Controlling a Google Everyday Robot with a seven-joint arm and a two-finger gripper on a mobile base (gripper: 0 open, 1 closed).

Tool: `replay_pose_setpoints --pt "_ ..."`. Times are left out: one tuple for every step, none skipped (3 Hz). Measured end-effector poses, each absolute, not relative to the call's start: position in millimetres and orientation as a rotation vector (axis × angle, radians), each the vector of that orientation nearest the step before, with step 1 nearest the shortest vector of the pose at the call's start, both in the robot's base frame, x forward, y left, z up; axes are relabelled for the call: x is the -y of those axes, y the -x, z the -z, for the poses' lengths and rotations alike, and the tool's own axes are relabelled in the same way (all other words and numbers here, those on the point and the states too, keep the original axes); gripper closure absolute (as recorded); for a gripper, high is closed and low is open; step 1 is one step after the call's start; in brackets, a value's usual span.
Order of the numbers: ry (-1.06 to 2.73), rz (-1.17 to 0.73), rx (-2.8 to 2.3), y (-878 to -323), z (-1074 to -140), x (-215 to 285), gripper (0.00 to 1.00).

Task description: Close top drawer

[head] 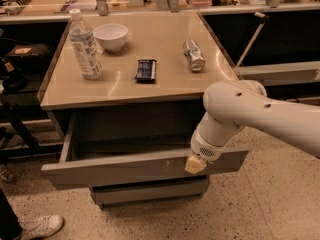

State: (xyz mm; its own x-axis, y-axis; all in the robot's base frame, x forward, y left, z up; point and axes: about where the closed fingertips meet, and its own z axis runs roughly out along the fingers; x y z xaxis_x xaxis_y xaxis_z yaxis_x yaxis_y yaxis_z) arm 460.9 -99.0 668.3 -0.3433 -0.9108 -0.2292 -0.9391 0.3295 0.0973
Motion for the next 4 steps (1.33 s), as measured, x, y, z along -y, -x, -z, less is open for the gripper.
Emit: replay_pose_setpoints --pt "1.716 -0.321 -2.45 -460.9 -668.3 99.0 0.35" --pt "1.716 -0.321 -2.45 -460.9 -668.3 99.0 0.11" --pt "1.716 -0.321 -2.45 -460.8 -668.3 99.0 0.0" --pt "1.716 -0.321 -2.45 -460.8 -668.3 99.0 0.0"
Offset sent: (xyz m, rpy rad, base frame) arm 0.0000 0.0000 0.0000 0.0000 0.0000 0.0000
